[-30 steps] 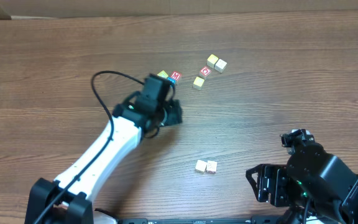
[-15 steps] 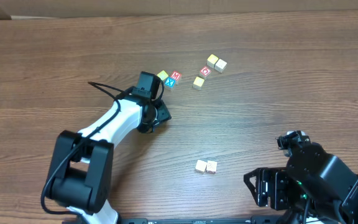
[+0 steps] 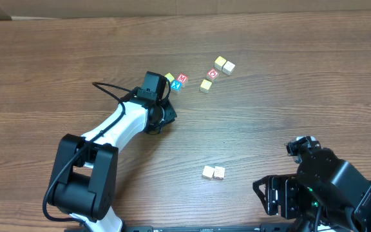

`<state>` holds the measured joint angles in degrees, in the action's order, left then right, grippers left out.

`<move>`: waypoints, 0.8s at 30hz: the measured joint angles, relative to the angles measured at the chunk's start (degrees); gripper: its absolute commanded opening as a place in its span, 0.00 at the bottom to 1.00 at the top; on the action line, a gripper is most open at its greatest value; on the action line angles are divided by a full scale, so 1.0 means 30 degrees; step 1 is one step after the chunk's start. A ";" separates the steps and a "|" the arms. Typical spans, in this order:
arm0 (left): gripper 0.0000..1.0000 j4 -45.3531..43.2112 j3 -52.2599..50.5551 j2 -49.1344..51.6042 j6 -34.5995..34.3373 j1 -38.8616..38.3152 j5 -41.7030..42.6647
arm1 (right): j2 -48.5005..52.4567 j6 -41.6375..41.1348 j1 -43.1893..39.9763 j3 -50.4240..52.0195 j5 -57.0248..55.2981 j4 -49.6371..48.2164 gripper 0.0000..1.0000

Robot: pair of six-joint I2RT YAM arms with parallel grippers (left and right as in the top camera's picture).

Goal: Flip 3 blocks
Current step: 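Move the left gripper over the red M and blue X block cluster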

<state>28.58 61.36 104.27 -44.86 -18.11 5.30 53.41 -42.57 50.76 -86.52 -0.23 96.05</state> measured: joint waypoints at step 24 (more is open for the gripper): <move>0.04 0.5253 0.1086 0.0000 0.6149 -0.0619 0.0270 | 0.0000 0.0080 0.0000 0.0000 0.0000 -0.0124 0.83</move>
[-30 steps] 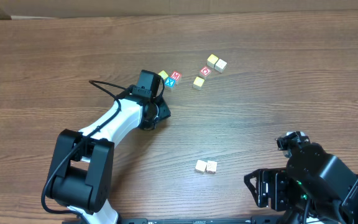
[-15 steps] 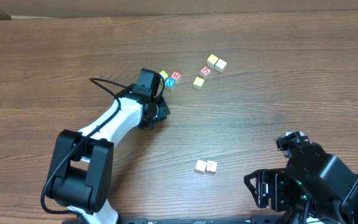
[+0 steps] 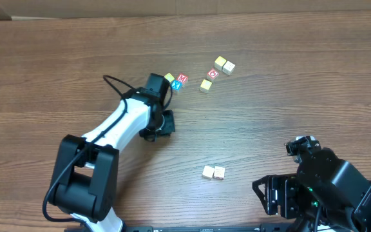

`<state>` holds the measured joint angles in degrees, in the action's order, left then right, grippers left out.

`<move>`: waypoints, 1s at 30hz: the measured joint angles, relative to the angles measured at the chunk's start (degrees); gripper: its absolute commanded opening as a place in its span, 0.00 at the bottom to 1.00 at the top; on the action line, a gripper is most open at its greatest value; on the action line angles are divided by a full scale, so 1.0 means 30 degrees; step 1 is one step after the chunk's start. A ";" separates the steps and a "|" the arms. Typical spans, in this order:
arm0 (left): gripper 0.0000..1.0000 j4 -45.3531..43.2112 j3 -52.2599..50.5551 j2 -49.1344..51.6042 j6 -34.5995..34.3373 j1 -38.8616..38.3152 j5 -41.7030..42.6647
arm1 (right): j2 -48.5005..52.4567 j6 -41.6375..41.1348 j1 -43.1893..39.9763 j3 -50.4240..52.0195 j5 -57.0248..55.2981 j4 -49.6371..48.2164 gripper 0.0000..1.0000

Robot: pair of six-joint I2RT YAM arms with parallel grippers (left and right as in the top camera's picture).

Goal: Flip 3 blocks
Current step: 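Move the left gripper over the red M and blue X block cluster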

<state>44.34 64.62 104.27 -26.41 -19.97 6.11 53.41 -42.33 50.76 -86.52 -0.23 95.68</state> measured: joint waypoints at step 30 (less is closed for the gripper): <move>0.04 0.1545 -0.1304 -0.0947 -0.2317 -0.8502 -0.1494 | 0.0000 0.0051 0.0000 0.0000 0.0102 0.0481 0.83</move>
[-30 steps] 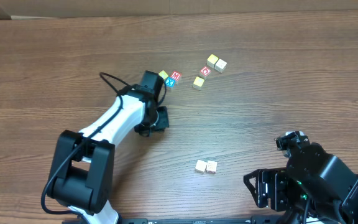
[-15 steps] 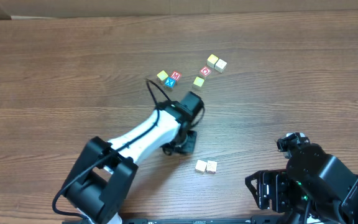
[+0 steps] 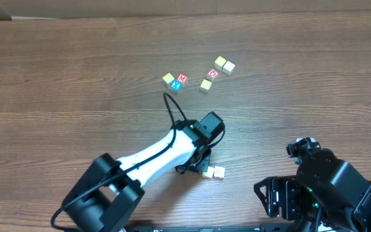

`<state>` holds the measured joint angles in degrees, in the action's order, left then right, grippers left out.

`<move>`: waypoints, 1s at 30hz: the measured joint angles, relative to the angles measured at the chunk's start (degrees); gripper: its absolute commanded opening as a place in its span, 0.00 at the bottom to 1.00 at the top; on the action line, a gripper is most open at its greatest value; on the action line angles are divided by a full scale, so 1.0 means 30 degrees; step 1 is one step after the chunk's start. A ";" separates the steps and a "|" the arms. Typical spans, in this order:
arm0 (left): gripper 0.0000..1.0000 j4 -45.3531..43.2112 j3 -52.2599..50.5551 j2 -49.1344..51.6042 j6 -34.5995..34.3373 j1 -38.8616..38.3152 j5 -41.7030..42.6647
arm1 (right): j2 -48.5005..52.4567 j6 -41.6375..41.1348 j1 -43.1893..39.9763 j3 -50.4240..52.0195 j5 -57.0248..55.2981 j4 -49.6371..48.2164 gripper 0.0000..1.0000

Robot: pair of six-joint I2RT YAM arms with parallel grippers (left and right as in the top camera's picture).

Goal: Flip 3 blocks
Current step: 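Move the left gripper over the red M and blue X block cluster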

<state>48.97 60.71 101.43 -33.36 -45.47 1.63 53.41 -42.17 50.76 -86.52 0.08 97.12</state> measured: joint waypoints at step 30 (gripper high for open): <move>0.54 -0.3905 -0.3432 -0.5523 0.0437 0.3191 0.0882 | 0.0248 -0.1078 0.0000 0.0248 -0.0393 -0.1100 0.88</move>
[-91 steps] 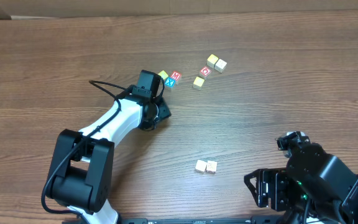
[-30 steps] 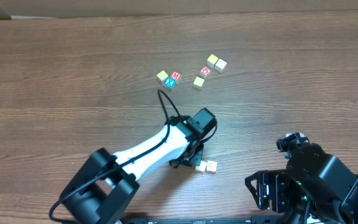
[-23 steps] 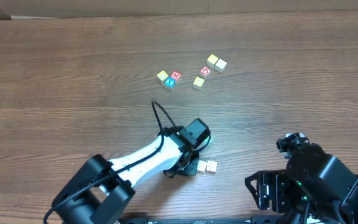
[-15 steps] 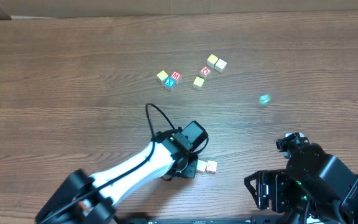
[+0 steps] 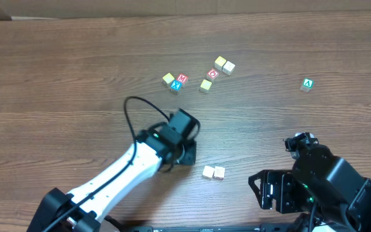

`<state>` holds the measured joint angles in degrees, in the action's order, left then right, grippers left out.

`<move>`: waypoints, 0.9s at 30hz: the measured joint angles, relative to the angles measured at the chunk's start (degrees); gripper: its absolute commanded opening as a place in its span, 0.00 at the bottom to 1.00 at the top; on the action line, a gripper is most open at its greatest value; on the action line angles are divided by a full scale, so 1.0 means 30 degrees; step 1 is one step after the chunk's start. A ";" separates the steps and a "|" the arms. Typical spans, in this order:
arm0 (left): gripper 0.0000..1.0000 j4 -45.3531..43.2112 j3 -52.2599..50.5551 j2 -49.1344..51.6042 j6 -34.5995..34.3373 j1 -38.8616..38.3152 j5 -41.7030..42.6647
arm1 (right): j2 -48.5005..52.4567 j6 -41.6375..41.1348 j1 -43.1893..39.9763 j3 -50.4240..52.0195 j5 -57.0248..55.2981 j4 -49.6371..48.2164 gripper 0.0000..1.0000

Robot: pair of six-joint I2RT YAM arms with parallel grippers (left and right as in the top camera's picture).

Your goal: Flip 3 blocks

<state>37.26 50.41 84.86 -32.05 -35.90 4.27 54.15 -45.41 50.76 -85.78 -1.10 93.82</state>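
My left gripper (image 5: 186, 153) hangs over the table's middle, just up and left of two pale blocks (image 5: 213, 172) lying side by side; its jaws are too dark to read. Further back lie a yellow block (image 5: 167, 78), a red M block (image 5: 182, 78), a blue X block (image 5: 176, 84), a second yellow block (image 5: 205, 84) and a red O block (image 5: 213, 73). Beyond them is a yellow and tan pair (image 5: 224, 64). A block with a green A (image 5: 308, 84) sits alone at the right. My right gripper (image 5: 299, 143) rests folded at the front right.
The left arm's black cable (image 5: 137, 106) loops up over the table behind the wrist. The right arm's dark body (image 5: 327, 187) fills the front right corner. Cardboard edge runs along the back.
My left gripper was over the left one of the two pale blocks and now stands up and to the left of them. A green A block now lies at the right, where there was none.
My left gripper first stood close beside the yellow and blue X blocks at the back. Then it was a little nearer the front. Then it was down at the two pale blocks. Now it is off them, and both lie side by side as before.
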 measured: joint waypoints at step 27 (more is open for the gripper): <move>0.78 0.5960 1.7646 1.4127 0.7293 0.5741 -0.0080 | 0.0270 0.0007 0.0000 0.0029 0.0299 -0.0102 0.89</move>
<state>55.13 103.35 127.24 -10.17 -18.68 4.03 54.96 -45.39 50.76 -85.69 -0.21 93.51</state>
